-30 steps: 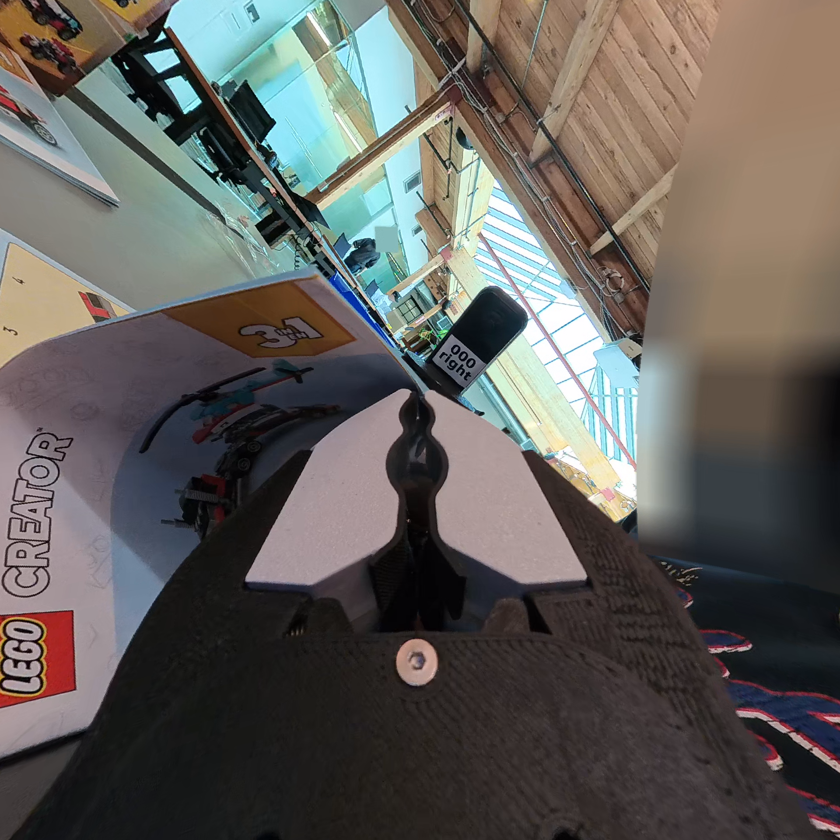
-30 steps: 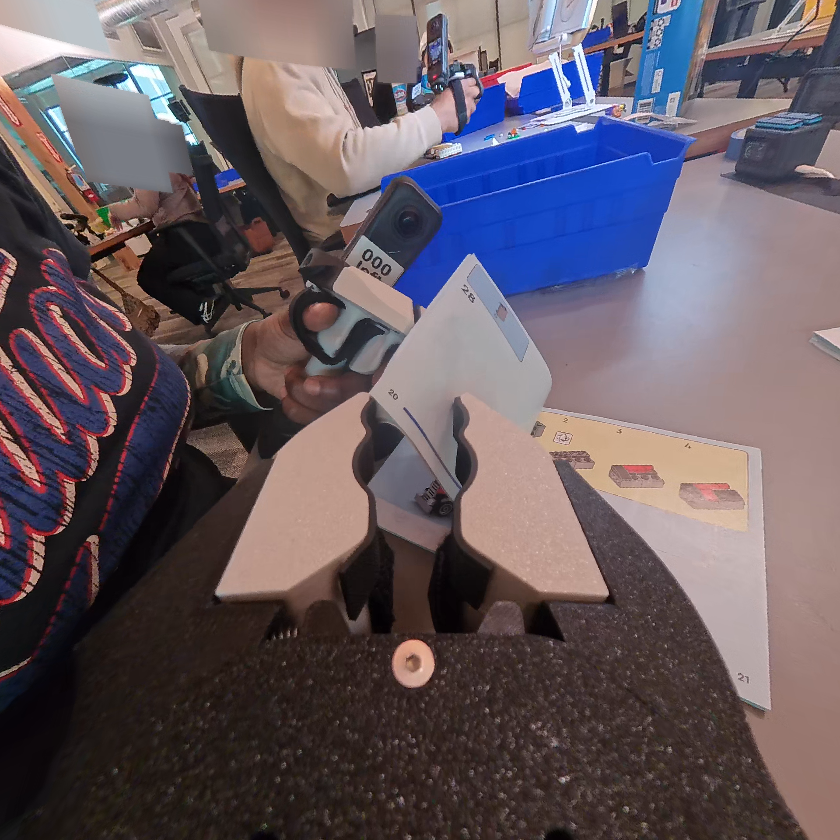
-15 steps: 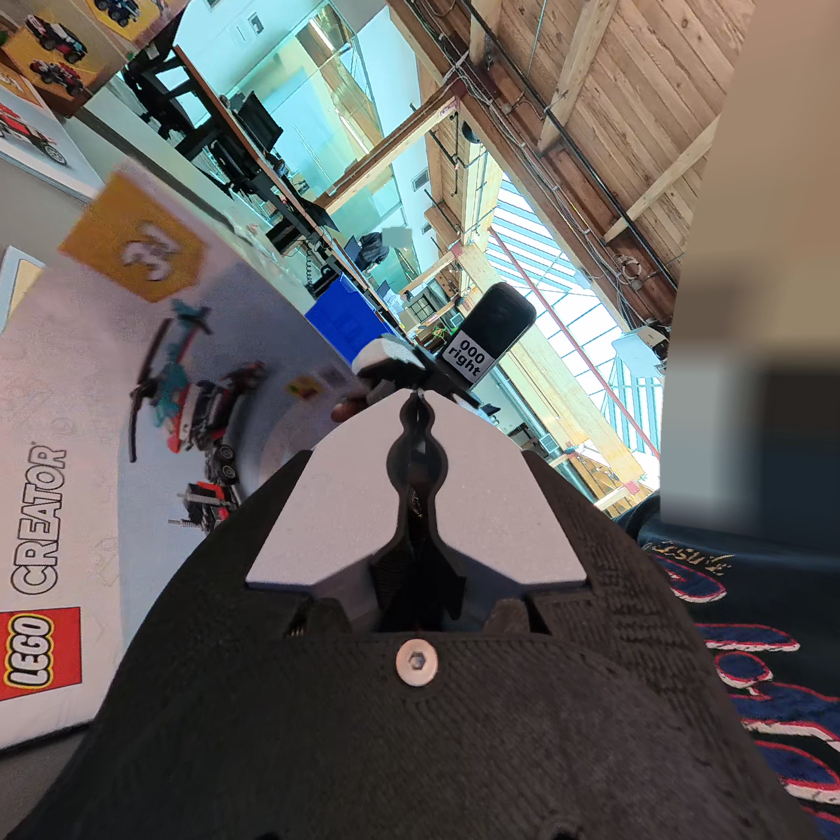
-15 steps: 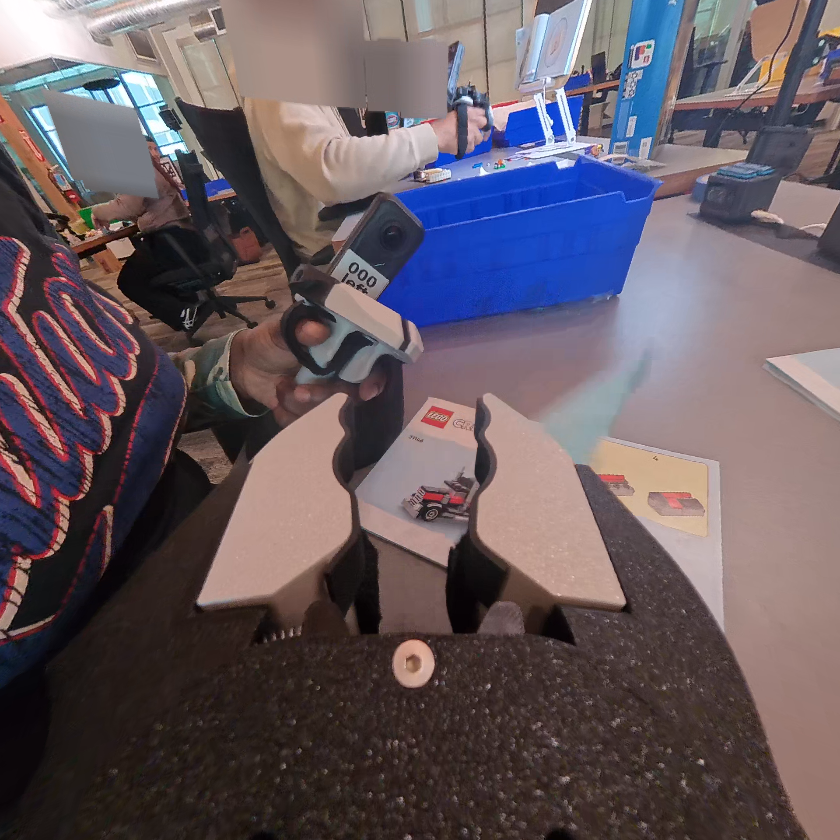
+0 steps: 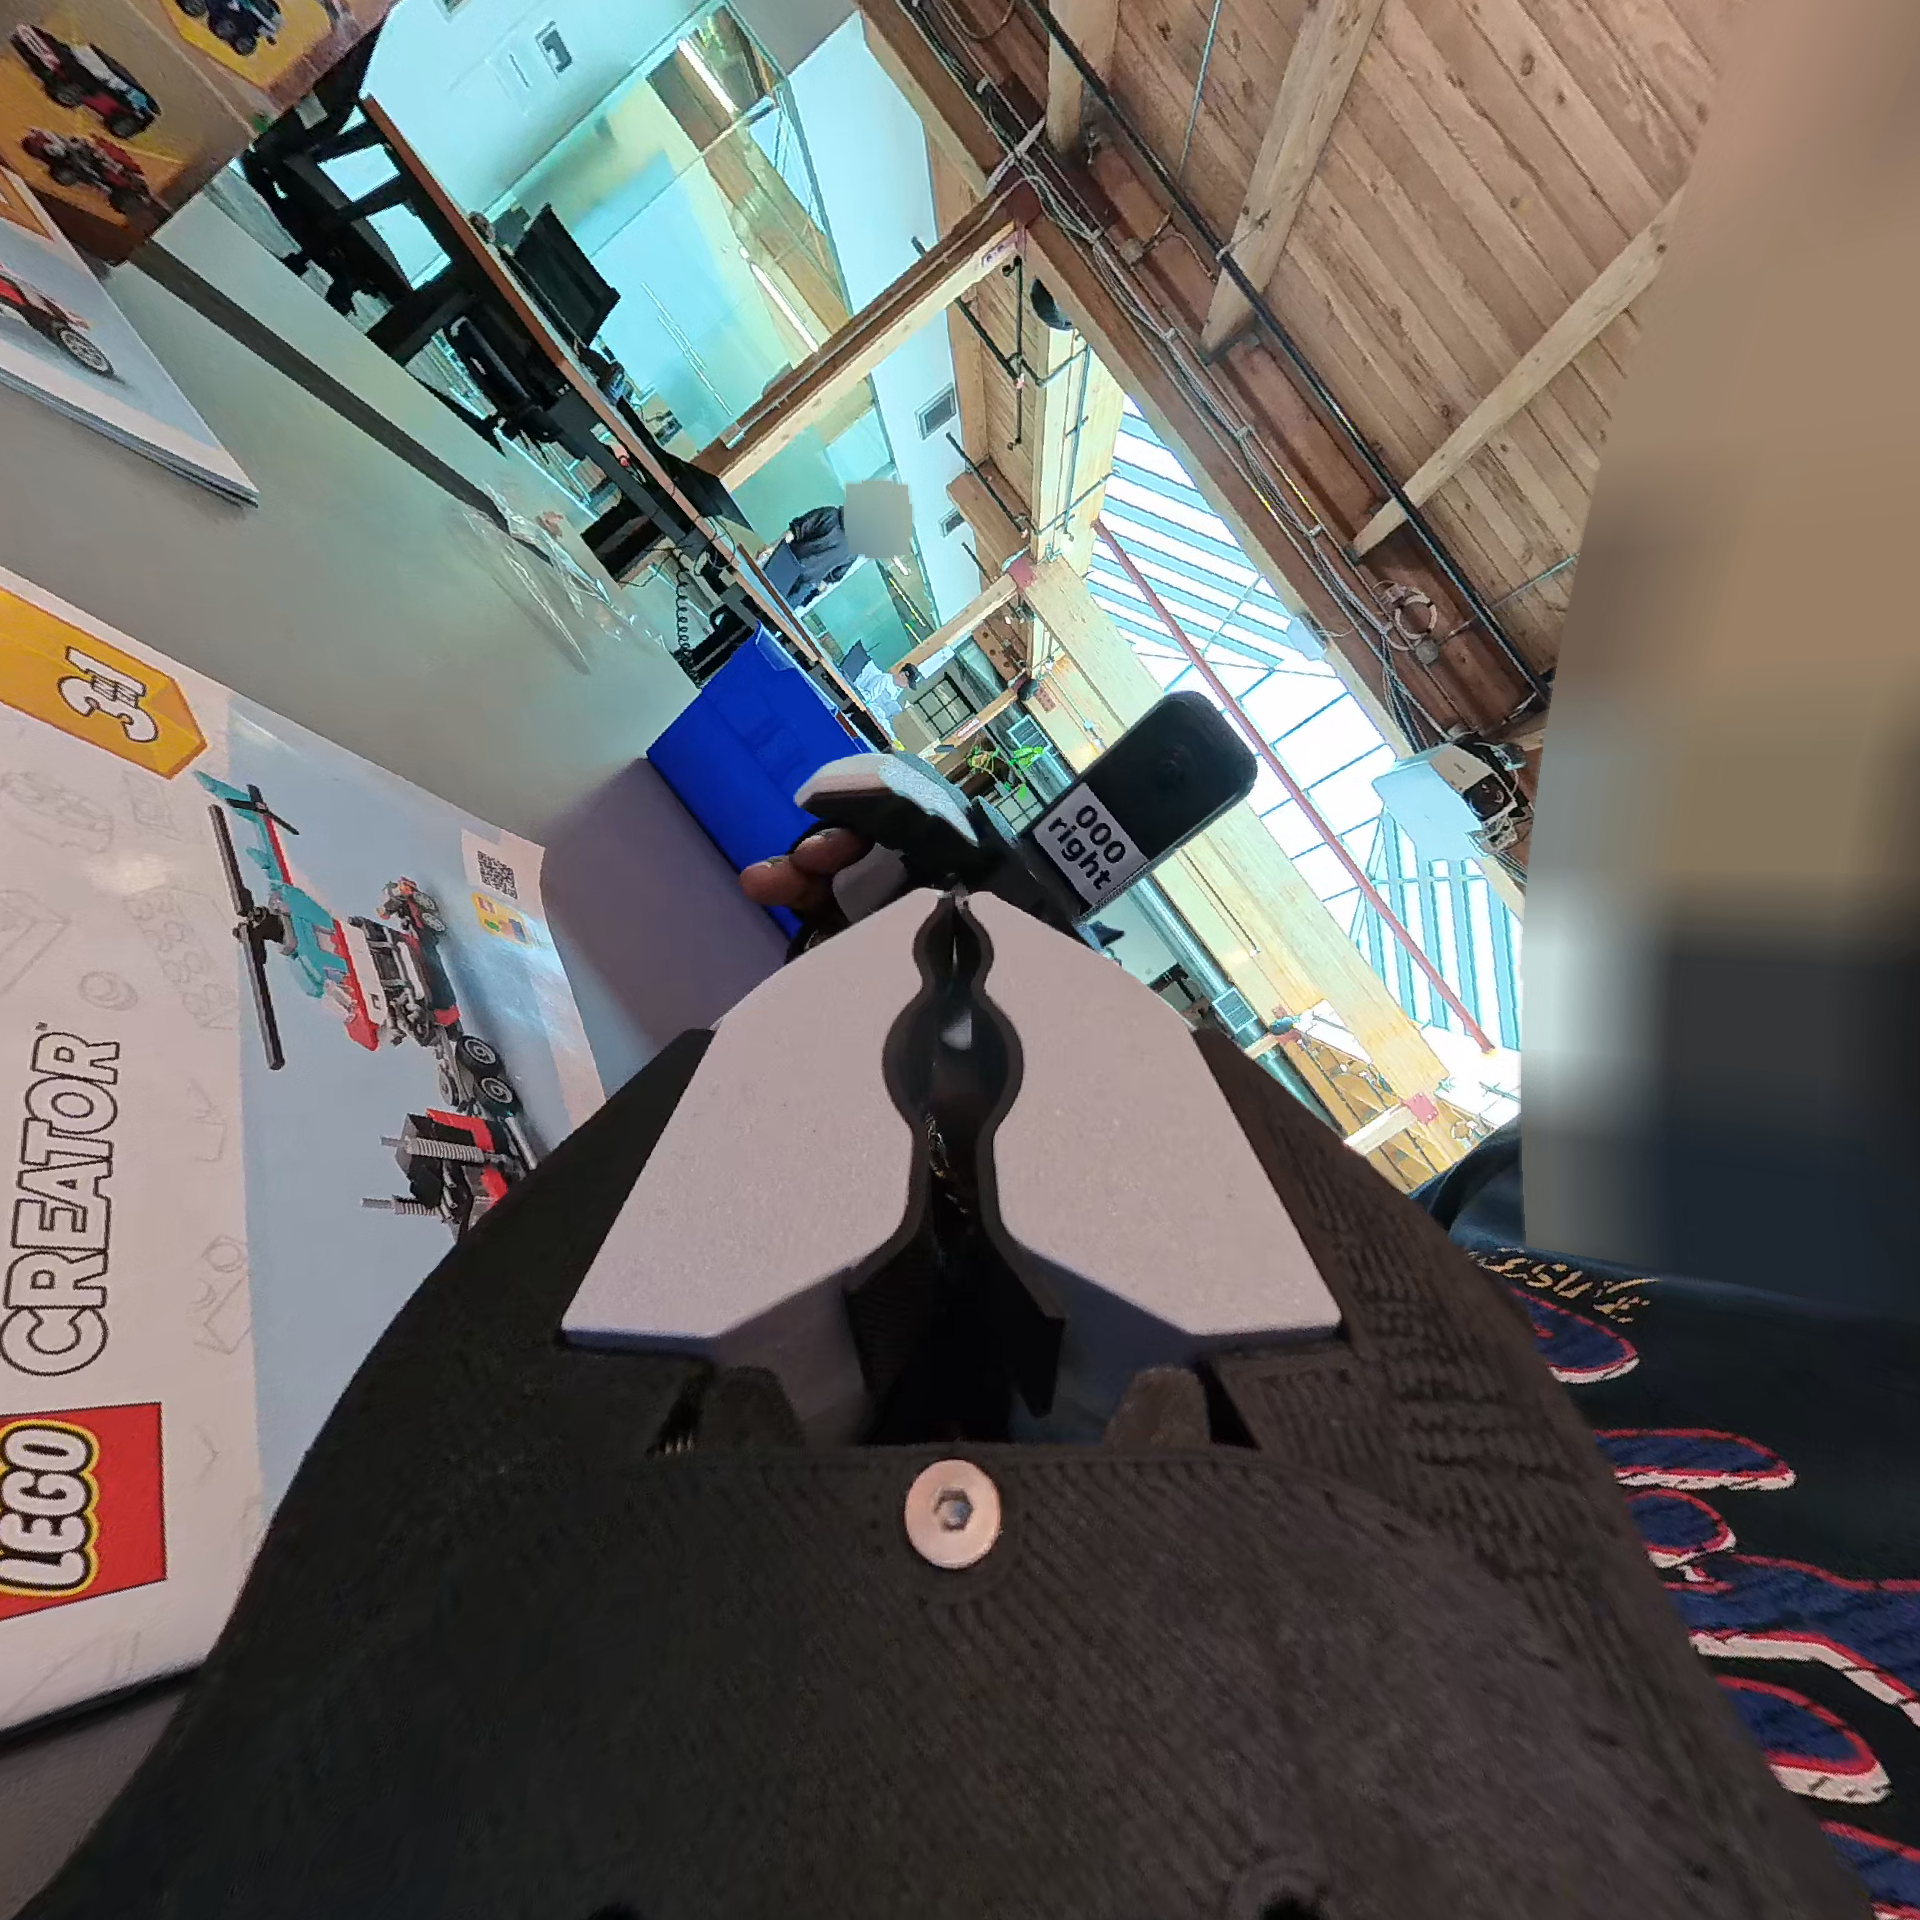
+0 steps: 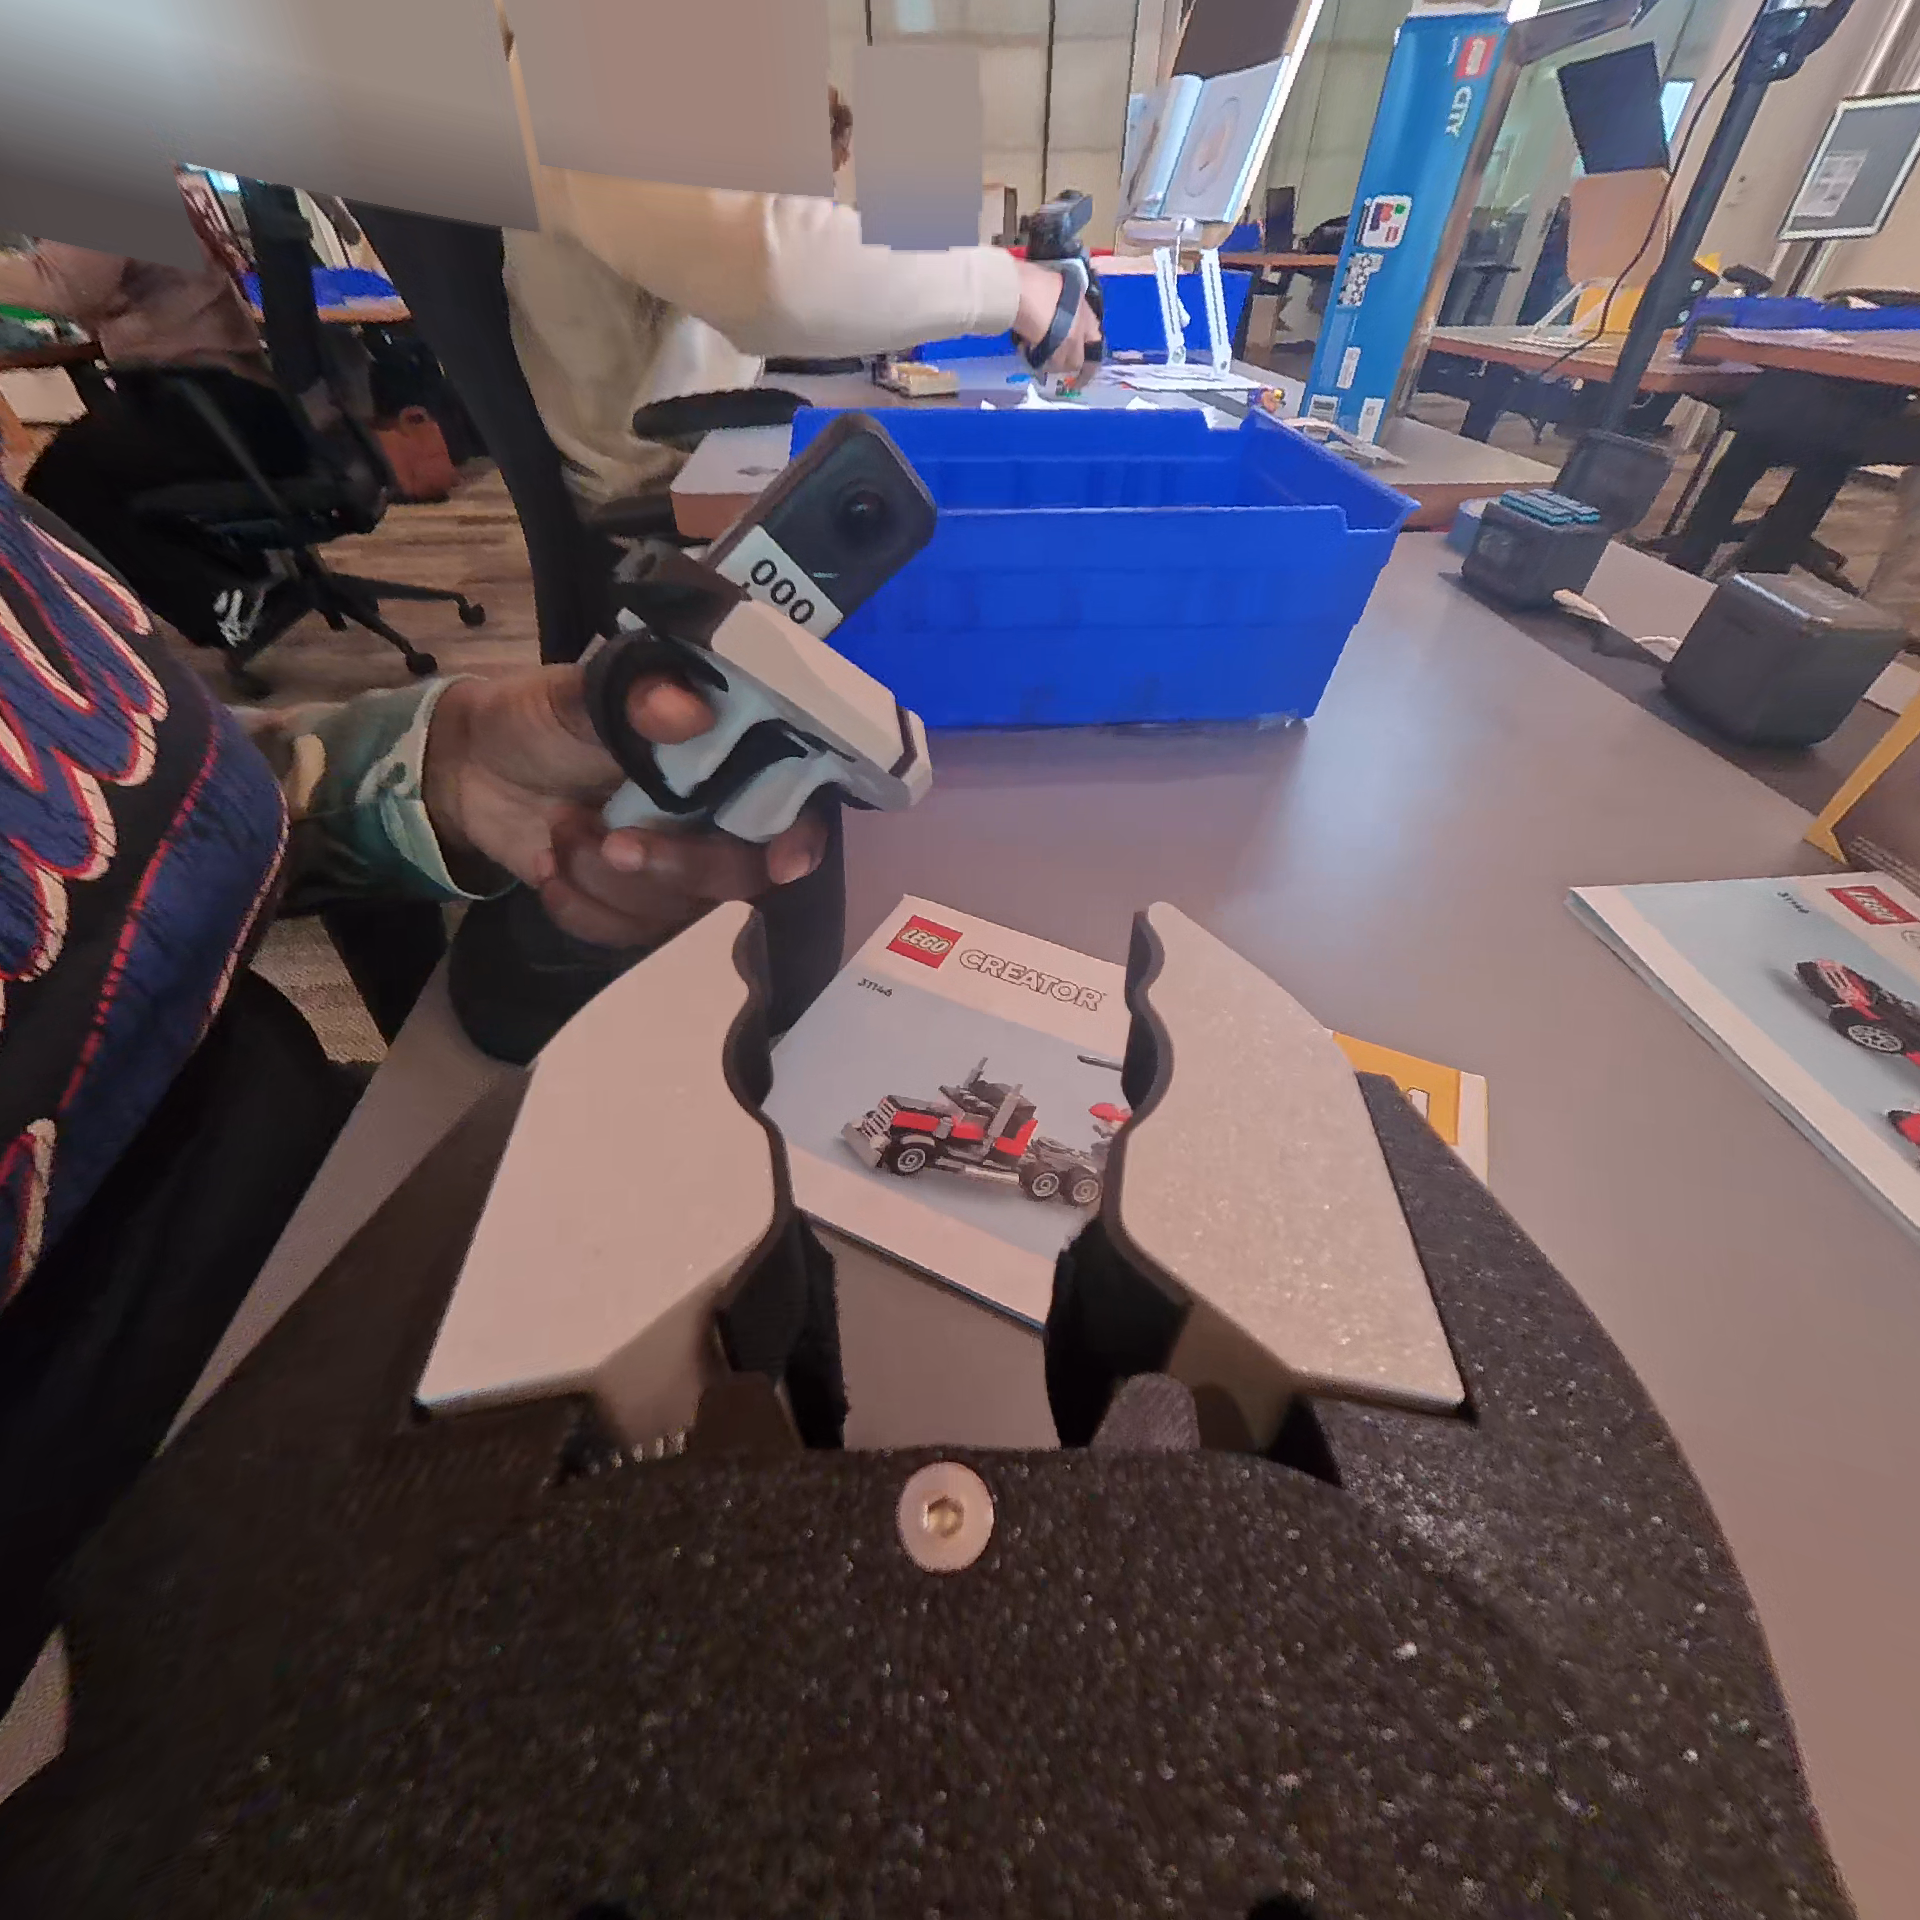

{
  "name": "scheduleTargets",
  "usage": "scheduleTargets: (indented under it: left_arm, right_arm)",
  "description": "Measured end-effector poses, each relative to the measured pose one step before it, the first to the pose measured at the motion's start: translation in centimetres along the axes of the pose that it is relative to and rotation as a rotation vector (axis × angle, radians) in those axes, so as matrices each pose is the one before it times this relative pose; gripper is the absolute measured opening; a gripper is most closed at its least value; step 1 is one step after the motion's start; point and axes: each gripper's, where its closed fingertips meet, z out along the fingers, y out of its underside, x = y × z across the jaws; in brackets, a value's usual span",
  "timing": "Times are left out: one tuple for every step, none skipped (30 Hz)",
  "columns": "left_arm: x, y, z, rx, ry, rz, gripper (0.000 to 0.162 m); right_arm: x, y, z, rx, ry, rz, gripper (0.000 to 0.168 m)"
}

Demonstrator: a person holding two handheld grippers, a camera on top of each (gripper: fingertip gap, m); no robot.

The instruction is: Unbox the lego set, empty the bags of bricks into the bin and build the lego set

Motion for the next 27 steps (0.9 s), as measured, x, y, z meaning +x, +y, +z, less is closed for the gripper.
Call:
scheduleTargets:
  left_arm:
    - [0.047,0.005,0.001,-0.0004,0.0008,0.0036,0.000]
    - [0.062,0.000,-0.011,0.0002,0.0017,0.0023,0.000]
    - [0.064,-0.030,-0.001,0.0004,0.0023,0.0001,0.000]
    - [0.060,-0.022,-0.005,0.0002,0.0020,-0.0011,0.000]
    - [0.058,0.003,0.015,-0.0025,0.0020,-0.0001,0.000]
    - [0.099,0.062,0.026,-0.0071,0.0031,0.0015,0.000]
    - [0.089,0.085,0.056,-0.0097,0.0021,0.0030,0.000]
    - [0.041,0.059,0.062,-0.0091,-0.0010,0.0040,0.000]
    - [0.039,0.052,0.080,-0.0081,-0.0010,0.0028,0.000]
    - [0.050,0.030,0.094,-0.0081,0.0007,0.0016,0.000]
    - [0.042,-0.001,0.084,-0.0064,0.0005,0.0024,0.000]
    - [0.038,-0.027,0.063,-0.0048,0.0000,0.0045,0.000]
    - [0.041,-0.028,0.057,-0.0050,0.0000,0.0060,0.000]
    - [0.076,-0.037,0.027,-0.0047,0.0008,0.0051,0.000]
    - [0.154,-0.067,0.018,-0.0027,0.0042,0.0044,0.000]
    - [0.208,-0.068,0.004,-0.0025,0.0067,0.0057,0.000]
    - [0.180,-0.047,0.000,-0.0051,0.0039,0.0080,0.000]
    - [0.117,-0.050,-0.014,-0.0072,0.0009,0.0099,0.000]
    - [0.131,-0.079,-0.012,-0.0061,0.0015,0.0094,0.000]
    - [0.180,-0.130,-0.035,-0.0030,0.0053,0.0082,0.000]
    - [0.237,-0.149,-0.024,-0.0014,0.0078,0.0087,0.000]
    - [0.207,-0.112,-0.006,-0.0024,0.0065,0.0087,0.000]
    - [0.208,-0.057,0.018,-0.0039,0.0054,0.0075,0.000]
    - [0.206,-0.029,0.021,-0.0046,0.0071,0.0073,0.000]
    - [0.170,0.003,0.026,-0.0044,0.0047,0.0067,0.000]
    - [0.084,0.020,0.016,-0.0025,-0.0004,0.0062,0.000]
    - [0.036,0.043,-0.007,-0.0009,-0.0023,0.0050,0.000]
  right_arm:
    - [-0.027,0.122,0.090,-0.0098,0.0018,-0.0099,0.067]
    - [-0.022,0.093,0.084,-0.0074,0.0006,-0.0065,0.067]
    - [-0.045,0.083,0.063,-0.0054,-0.0009,-0.0033,0.067]
    - [-0.024,0.086,0.068,-0.0049,-0.0012,-0.0010,0.067]
    - [-0.036,0.070,0.046,-0.0041,-0.0010,-0.0014,0.067]
    - [0.006,0.082,0.047,-0.0043,0.0017,-0.0023,0.067]
    - [0.001,0.065,0.042,-0.0038,0.0015,-0.0037,0.067]
    - [-0.009,0.052,0.028,-0.0042,0.0021,-0.0028,0.067]
    - [-0.014,0.056,0.029,-0.0055,0.0026,-0.0023,0.067]
    - [-0.024,0.069,0.027,-0.0068,0.0027,-0.0046,0.066]
    - [0.031,0.110,0.035,-0.0088,0.0063,-0.0052,0.066]
    - [0.081,0.157,0.052,-0.0124,0.0087,-0.0034,0.065]
    - [-0.028,0.120,0.049,-0.0119,0.0006,-0.0028,0.065]
    - [-0.084,0.029,0.042,-0.0057,-0.0020,-0.0014,0.064]
    - [-0.079,-0.055,0.046,0.0008,-0.0010,-0.0002,0.064]
    - [-0.103,-0.030,0.039,-0.0004,-0.0023,0.0006,0.064]
    - [-0.087,0.042,0.036,-0.0058,-0.0013,-0.0014,0.063]
    - [-0.010,0.078,0.017,-0.0079,0.0041,-0.0041,0.063]
    - [0.025,0.079,0.023,-0.0091,0.0065,-0.0039,0.061]
    - [-0.034,0.084,0.034,-0.0098,0.0024,-0.0011,0.060]
    - [-0.128,0.014,0.079,-0.0066,-0.0034,0.0028,0.059]
    - [-0.249,-0.071,0.090,-0.0022,-0.0093,0.0045,0.057]
    - [-0.263,-0.085,0.120,-0.0029,-0.0091,0.0026,0.051]
    - [-0.202,0.021,0.116,-0.0110,-0.0030,-0.0042,0.042]
    - [-0.123,0.103,0.080,-0.0165,0.0041,-0.0126,0.032]
    - [-0.075,0.030,0.048,-0.0107,0.0103,-0.0150,0.024]
    - [-0.100,-0.112,-0.008,-0.0013,0.0097,-0.0149,0.008]
